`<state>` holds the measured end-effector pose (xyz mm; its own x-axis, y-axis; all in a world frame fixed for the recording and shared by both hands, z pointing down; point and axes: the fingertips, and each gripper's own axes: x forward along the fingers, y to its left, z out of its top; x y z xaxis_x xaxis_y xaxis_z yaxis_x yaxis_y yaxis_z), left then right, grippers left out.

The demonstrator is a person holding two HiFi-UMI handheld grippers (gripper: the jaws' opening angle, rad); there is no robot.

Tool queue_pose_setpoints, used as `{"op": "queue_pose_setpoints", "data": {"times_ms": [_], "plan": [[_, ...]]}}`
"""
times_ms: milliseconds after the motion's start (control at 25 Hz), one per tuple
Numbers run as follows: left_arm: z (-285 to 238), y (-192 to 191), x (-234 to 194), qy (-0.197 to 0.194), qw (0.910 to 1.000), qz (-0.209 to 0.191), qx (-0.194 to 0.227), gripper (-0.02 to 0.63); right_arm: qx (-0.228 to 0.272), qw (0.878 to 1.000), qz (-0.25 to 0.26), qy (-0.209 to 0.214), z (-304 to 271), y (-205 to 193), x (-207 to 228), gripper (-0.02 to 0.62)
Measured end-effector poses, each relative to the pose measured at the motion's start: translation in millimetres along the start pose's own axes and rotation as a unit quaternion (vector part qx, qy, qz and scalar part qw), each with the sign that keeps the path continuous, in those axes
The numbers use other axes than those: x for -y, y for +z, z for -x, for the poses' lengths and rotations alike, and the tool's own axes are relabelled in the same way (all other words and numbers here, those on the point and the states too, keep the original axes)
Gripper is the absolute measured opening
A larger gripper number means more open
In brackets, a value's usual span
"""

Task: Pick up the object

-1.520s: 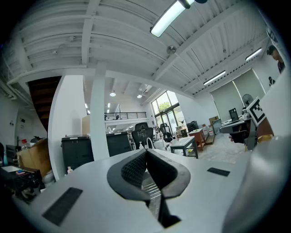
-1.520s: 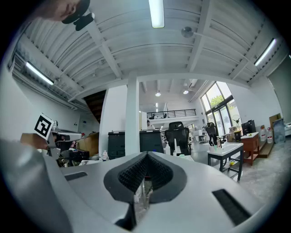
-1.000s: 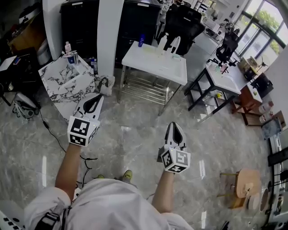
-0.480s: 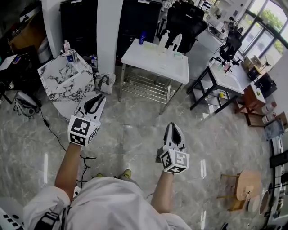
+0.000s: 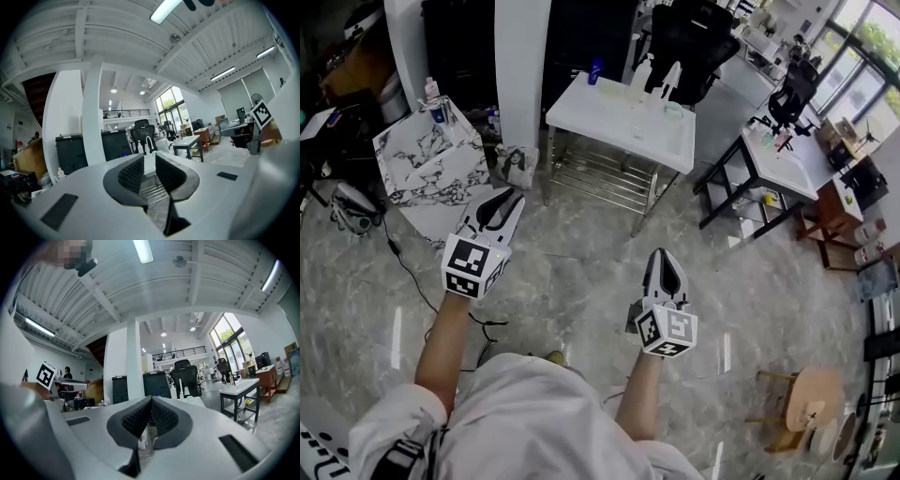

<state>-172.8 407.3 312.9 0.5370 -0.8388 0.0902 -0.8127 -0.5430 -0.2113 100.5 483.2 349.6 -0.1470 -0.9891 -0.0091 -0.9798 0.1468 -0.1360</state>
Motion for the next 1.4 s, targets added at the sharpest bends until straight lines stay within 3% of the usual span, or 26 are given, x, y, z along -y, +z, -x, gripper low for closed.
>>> {"op": "queue_pose_setpoints", "data": {"times_ms": [320, 680, 960, 1400], "plan": [[-48.0, 1.9, 3.2, 0.007, 1.0000, -0.005, -0.004, 0.069, 0.004, 1.000, -0.004, 0.013, -41.2, 1.1, 33.3, 0.006], [-113.1, -17.0, -34.8, -0.002, 1.0000, 0.006, -0.008, 0.069, -0.001, 1.000, 0.001, 0.009, -115.4, -9.8, 45.7, 0.006], [-186.8, -23.8, -91.0, -0.024, 0.9995, 0.017, -0.010, 0.069, -0.007, 1.000, -0.001, -0.009, -201.0, -4.7, 47.6, 0.006], [-317.8, -39.7, -217.7, -0.054, 0.9980, 0.029, -0.012, 0.069, -0.011, 0.999, 0.007, -0.040, -370.8, 2.3, 36.0, 0.006]]}}
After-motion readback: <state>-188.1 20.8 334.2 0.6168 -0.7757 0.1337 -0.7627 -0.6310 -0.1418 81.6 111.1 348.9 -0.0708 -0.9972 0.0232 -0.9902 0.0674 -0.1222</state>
